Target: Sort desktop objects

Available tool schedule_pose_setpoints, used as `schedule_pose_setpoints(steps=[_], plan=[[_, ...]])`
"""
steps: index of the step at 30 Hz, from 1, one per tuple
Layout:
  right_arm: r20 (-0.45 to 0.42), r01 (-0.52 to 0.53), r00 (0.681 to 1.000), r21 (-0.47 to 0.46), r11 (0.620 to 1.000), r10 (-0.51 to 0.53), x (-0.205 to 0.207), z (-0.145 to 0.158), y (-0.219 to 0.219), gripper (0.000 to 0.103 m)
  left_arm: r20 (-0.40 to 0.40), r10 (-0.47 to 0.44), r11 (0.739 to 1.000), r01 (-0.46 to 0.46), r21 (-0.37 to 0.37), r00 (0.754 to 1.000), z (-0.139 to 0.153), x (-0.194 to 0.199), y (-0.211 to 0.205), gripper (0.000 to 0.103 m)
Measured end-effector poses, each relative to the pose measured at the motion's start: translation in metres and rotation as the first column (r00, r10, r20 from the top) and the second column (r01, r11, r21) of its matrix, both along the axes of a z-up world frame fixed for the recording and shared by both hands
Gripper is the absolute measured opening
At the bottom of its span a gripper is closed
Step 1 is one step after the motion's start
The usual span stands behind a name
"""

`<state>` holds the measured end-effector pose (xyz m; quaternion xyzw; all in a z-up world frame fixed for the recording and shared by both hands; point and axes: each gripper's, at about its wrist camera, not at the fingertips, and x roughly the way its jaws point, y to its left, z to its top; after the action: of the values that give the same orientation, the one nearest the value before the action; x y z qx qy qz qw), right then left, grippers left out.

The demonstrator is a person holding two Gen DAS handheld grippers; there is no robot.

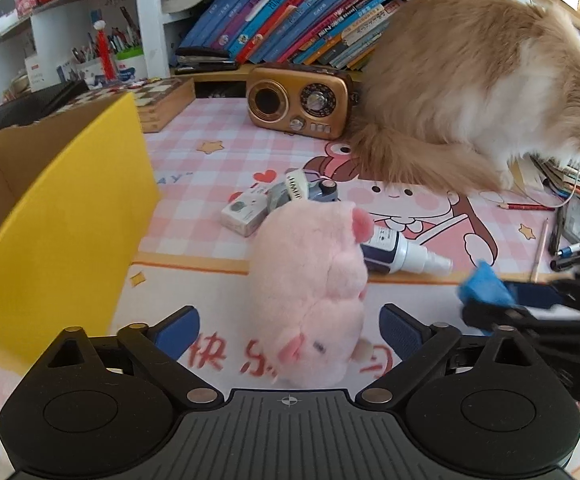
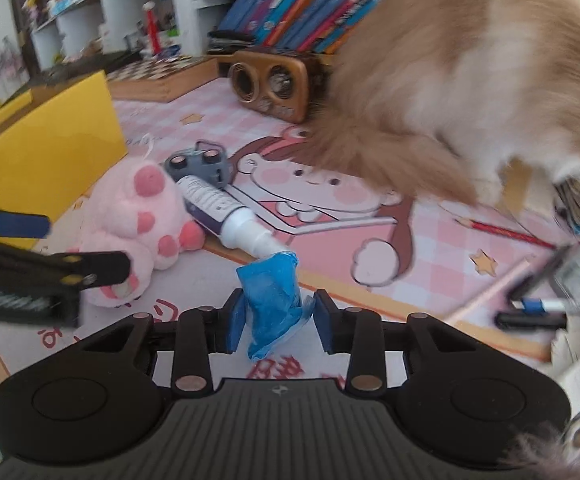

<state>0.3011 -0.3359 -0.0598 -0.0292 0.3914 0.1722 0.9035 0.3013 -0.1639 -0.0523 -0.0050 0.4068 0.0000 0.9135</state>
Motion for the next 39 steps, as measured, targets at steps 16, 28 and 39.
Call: schedule_pose_setpoints(steps=[16, 28, 39], plan=[[-0.011, 0.036, 0.999, -0.036, 0.999, -0.036, -0.048, 0.009, -0.005, 0.034, -0.010, -0.038, 0.991, 0.037, -0.130, 0.999, -0.003, 0.004, 0.011, 0.057], [-0.001, 0.023, 1.000, -0.039, 0.999, -0.023, -0.086, 0.034, 0.022, 0.034, 0.057, -0.012, 0.964, 0.027, -0.265, 0.998, 0.048, -0.083, 0.060, 0.057], [0.005, 0.023, 1.000, -0.032, 0.999, -0.023, -0.142, 0.056, 0.082, 0.034, 0.073, -0.041, 0.962, 0.059, -0.266, 0.996, 0.063, -0.161, 0.120, 0.057]])
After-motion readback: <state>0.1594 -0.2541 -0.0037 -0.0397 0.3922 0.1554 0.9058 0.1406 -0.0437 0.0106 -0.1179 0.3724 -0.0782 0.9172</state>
